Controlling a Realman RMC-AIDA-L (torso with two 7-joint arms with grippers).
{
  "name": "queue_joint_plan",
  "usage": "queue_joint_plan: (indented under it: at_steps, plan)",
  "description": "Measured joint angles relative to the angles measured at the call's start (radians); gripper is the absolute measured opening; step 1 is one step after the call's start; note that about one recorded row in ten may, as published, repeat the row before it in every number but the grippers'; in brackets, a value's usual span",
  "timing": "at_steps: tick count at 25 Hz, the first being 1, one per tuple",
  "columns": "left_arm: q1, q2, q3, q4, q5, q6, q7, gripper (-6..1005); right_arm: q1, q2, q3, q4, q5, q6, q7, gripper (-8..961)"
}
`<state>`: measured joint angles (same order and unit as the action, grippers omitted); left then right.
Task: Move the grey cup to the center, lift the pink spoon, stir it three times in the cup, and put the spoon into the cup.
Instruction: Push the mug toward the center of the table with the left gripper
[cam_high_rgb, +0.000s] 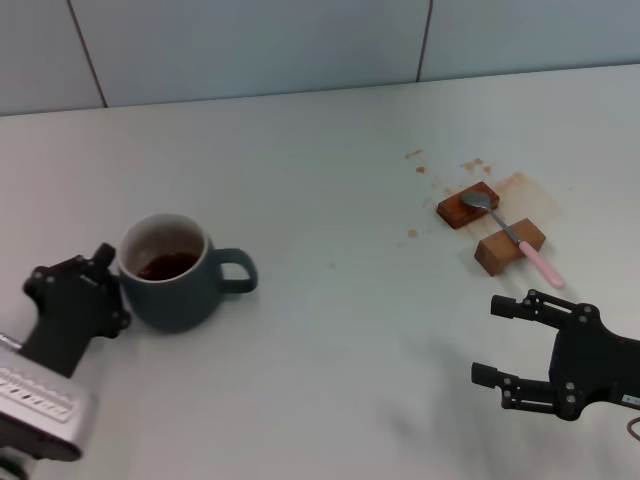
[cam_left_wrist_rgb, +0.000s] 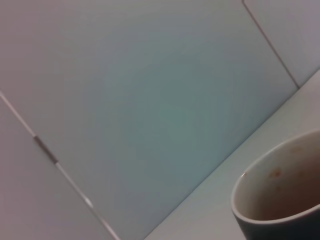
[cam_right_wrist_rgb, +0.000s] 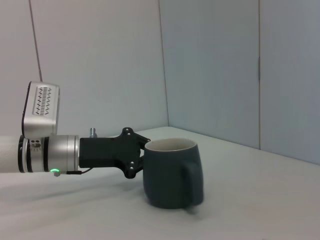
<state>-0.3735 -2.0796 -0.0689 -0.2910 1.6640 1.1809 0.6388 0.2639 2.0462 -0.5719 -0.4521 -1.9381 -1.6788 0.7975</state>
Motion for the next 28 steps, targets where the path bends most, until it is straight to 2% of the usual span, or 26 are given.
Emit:
queue_joint_plan:
  at_steps: [5,18,22,25,28]
  plan:
    - [-0.030,0.000,-0.039,-0.132,0.003,-0.049,0.098,-1,-0.002,-0.003,0.002,0.001,0.000,0.001,0.000,817]
    - [-0.157,0.000,-0.083,-0.303,0.010,-0.240,0.124,-2,-0.011,-0.005,0.003,-0.002,0.000,-0.007,0.000,816]
    - [-0.177,0.000,-0.086,-0.317,0.011,-0.263,0.110,-2,-0.011,-0.005,0.003,-0.001,0.001,-0.008,0.000,816]
    - [-0.183,0.000,-0.101,-0.310,0.013,-0.265,-0.003,-2,-0.011,-0.005,0.003,0.000,0.001,-0.008,-0.001,817]
    - [-0.179,0.001,-0.107,-0.298,0.024,-0.259,-0.038,-2,-0.014,-0.006,0.003,-0.002,0.001,-0.009,-0.001,817]
